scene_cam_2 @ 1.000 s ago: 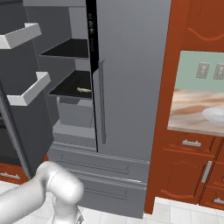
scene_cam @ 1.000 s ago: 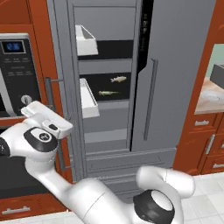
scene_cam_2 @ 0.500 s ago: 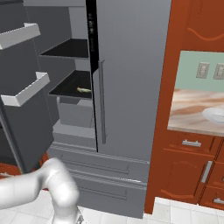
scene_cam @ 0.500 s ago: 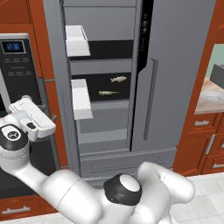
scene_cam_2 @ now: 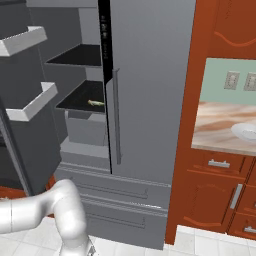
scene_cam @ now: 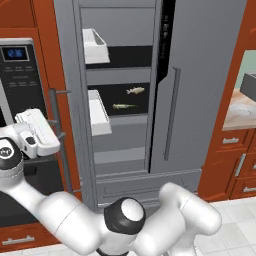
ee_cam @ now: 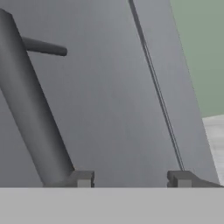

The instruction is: Place the fish on the counter behind the older fish on the same shelf of the fridge to maintain FIFO order. Close the fridge door when finished.

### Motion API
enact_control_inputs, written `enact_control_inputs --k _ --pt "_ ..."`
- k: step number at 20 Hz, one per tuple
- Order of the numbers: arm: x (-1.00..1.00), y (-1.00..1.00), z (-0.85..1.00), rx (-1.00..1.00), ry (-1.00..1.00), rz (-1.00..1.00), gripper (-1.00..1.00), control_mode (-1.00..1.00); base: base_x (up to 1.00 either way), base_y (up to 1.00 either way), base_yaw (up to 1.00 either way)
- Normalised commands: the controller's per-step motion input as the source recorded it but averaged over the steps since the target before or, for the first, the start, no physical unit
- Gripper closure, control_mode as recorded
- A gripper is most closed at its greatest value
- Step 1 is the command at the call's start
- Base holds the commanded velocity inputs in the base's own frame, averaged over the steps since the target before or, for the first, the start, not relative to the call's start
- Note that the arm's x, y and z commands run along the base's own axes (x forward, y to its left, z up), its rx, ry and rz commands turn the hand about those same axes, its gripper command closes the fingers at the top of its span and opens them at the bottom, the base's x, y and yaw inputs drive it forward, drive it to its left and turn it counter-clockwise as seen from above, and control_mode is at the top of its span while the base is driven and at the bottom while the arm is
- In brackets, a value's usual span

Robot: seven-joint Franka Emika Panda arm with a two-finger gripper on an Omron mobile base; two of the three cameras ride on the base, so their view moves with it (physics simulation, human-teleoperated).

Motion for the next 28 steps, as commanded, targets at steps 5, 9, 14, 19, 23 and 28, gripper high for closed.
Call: enact_control_inputs --k 5,9,14,19,23,28 --pt "0.00 -1.00 0.00 0.00 -0.12 0.00 -1.00 -1.00 0.00 0.00 0.00" --pt "0.04 -1.00 0.00 0.00 -0.16 0.00 -1.00 -1.00 0.00 0.00 0.00" --pt "0.27 -0.94 0.02 0.00 -0.14 0.04 -1.00 -1.00 0.00 0.00 0.00" --pt "0.52 -0.74 0.11 0.00 -0.13 0.11 -1.00 -1.00 0.00 0.00 0.00" --pt "0.75 -0.59 0.17 0.00 -0.14 0.17 -1.00 -1.00 0.00 0.00 0.00" --pt "0.87 -0.44 0.17 0.00 -0.10 0.19 -1.00 -1.00 0.00 0.00 0.00"
